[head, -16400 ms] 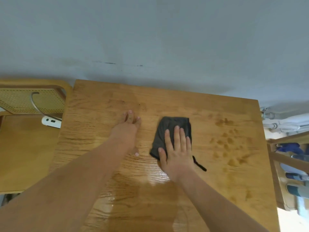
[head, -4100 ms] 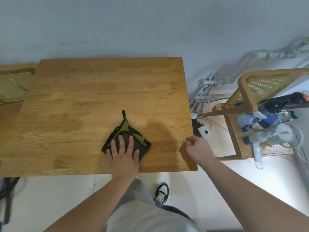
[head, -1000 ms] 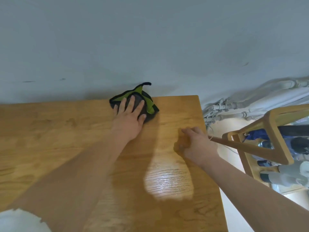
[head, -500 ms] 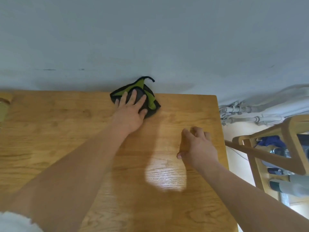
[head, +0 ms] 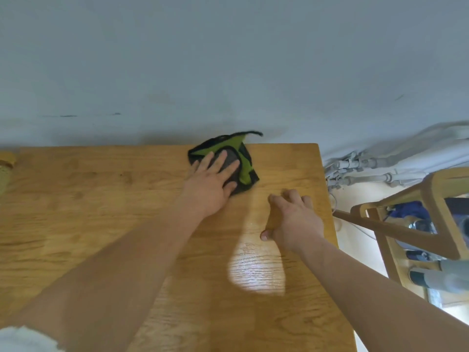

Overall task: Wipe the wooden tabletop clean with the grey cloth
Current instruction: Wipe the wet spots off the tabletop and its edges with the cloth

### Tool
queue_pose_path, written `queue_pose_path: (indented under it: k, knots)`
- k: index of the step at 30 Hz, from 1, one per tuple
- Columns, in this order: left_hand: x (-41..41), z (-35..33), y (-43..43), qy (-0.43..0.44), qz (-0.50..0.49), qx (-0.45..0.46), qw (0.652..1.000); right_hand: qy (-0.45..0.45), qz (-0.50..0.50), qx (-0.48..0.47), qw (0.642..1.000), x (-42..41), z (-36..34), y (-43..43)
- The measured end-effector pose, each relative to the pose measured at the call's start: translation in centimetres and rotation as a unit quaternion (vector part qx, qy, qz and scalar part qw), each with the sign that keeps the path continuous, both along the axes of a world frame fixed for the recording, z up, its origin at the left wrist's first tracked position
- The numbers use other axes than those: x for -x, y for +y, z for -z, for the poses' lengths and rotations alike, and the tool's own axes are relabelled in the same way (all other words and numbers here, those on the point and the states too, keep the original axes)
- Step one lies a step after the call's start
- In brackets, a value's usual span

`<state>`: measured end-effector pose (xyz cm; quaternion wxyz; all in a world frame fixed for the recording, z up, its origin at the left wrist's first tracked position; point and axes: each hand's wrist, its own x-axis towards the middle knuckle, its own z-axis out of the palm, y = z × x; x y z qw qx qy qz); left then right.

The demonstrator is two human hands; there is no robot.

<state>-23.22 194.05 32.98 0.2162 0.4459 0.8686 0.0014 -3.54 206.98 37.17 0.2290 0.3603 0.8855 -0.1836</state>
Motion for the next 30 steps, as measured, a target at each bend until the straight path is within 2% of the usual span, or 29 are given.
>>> queue_pose_path:
  k: [2, 4, 5, 6, 8, 9, 12, 14, 15, 17, 19, 20, 22, 24, 27, 30]
  knots:
    - [-1.8, 0.3, 1.4, 0.002, -0.084, -0.001, 0.996, 0.042, 0.035, 0.076, 0.996, -1.0, -0.1, 0.5]
    - [-5.1, 0.4, 2.7, 0.0, -0.103, -0.009, 0.995, 0.156, 0.135, 0.164, 0.965, -3.0, -0.4, 0.8]
    - [-7.1, 0.3, 3.3, -0.003, -0.089, -0.014, 0.996, 0.204, 0.176, 0.162, 0.949, -4.2, -0.6, 0.9]
    - [-9.3, 0.2, 3.6, 0.0, -0.063, -0.017, 0.998, 0.233, 0.195, 0.13, 0.944, -5.3, -0.9, 0.9]
    - [-14.0, 0.1, 3.5, 0.011, 0.014, -0.021, 1.0, 0.238, 0.181, 0.048, 0.953, -7.5, -1.0, 0.8]
    - [-16.3, 0.0, 3.0, 0.008, 0.063, -0.028, 0.998, 0.233, 0.175, 0.04, 0.956, -8.5, -1.1, 0.6]
    - [-20.4, -0.2, -1.1, 0.004, 0.196, -0.041, 0.98, 0.222, 0.173, 0.076, 0.957, -11.4, -1.8, -0.7]
    - [-18.9, -0.2, -4.2, 0.011, 0.208, -0.034, 0.977, 0.203, 0.153, 0.091, 0.963, -13.4, -2.2, -1.8]
    - [-17.6, -0.3, -5.6, 0.008, 0.176, -0.02, 0.984, 0.196, 0.142, 0.105, 0.964, -14.3, -2.3, -2.4]
    - [-15.5, -0.7, -8.4, 0.005, 0.036, 0.023, 0.999, 0.185, 0.126, 0.146, 0.964, -15.9, -2.2, -3.8]
    - [-15.8, -0.8, -10.5, -0.012, -0.11, 0.049, 0.993, 0.163, 0.112, 0.165, 0.966, -17.2, -2.1, -5.3]
    - [-17.0, -0.8, -11.3, -0.021, -0.154, 0.051, 0.986, 0.15, 0.107, 0.167, 0.969, -17.6, -2.0, -6.1]
    - [-21.3, -0.6, -12.2, -0.018, -0.181, 0.05, 0.982, 0.137, 0.098, 0.172, 0.971, -18.6, -1.9, -7.6]
    - [-27.0, -0.4, -12.7, -0.012, -0.154, 0.038, 0.987, 0.136, 0.092, 0.168, 0.972, -19.6, -1.9, -9.0]
    - [-35.2, -0.1, -14.6, -0.017, -0.032, 0.005, 0.999, 0.121, 0.084, 0.143, 0.979, -21.0, -1.8, -10.3]
    - [-37.9, 0.3, -18.2, -0.02, 0.082, -0.009, 0.996, 0.096, 0.071, 0.126, 0.985, -21.8, -1.8, -11.6]
